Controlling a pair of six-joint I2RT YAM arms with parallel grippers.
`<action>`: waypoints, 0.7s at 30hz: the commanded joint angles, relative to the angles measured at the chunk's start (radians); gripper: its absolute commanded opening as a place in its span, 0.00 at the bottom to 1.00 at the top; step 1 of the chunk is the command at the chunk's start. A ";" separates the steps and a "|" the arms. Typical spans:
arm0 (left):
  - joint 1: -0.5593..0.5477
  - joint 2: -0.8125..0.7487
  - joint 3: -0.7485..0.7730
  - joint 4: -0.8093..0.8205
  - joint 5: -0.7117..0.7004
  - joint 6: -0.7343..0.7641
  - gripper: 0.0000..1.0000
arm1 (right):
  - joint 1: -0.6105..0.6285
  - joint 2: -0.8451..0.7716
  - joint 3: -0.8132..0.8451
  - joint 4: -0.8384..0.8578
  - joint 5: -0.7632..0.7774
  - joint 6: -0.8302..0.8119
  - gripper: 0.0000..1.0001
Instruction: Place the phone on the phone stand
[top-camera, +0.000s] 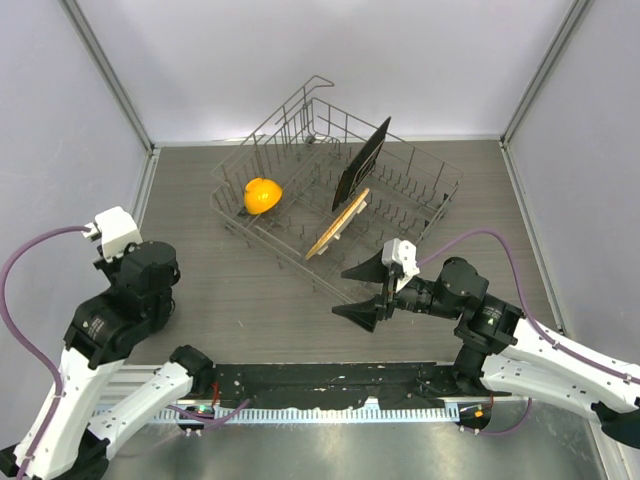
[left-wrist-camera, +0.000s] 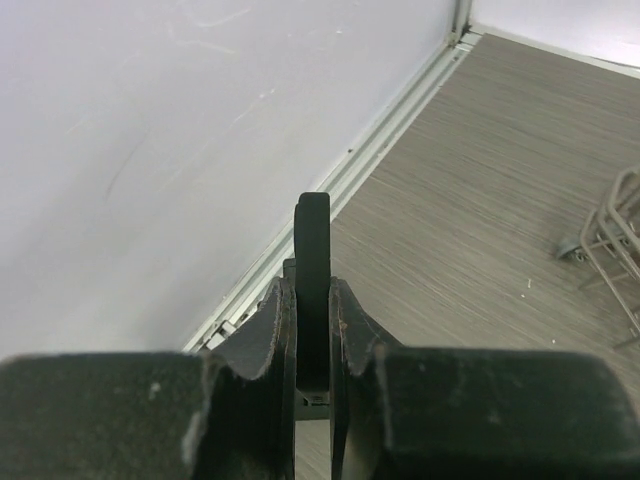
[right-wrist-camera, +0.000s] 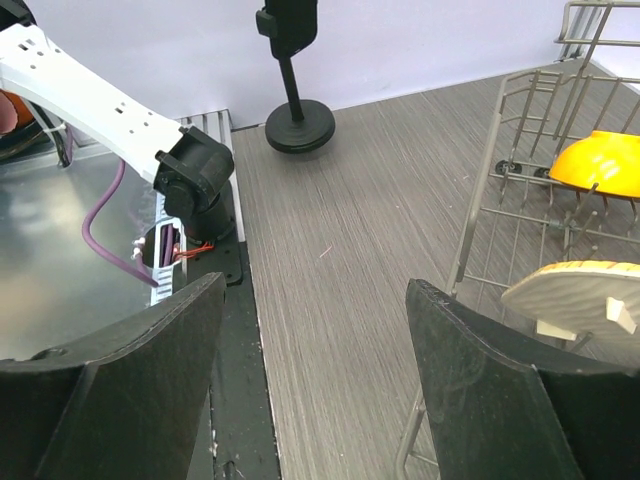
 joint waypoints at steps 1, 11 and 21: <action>0.004 -0.003 0.058 -0.085 -0.165 -0.181 0.00 | 0.005 -0.023 0.009 0.019 -0.010 0.023 0.78; 0.004 -0.055 0.017 -0.213 -0.260 -0.350 0.00 | 0.004 -0.006 0.012 0.014 -0.010 0.032 0.78; 0.004 -0.067 -0.029 -0.206 -0.271 -0.378 0.00 | 0.005 0.003 0.012 0.013 -0.007 0.035 0.78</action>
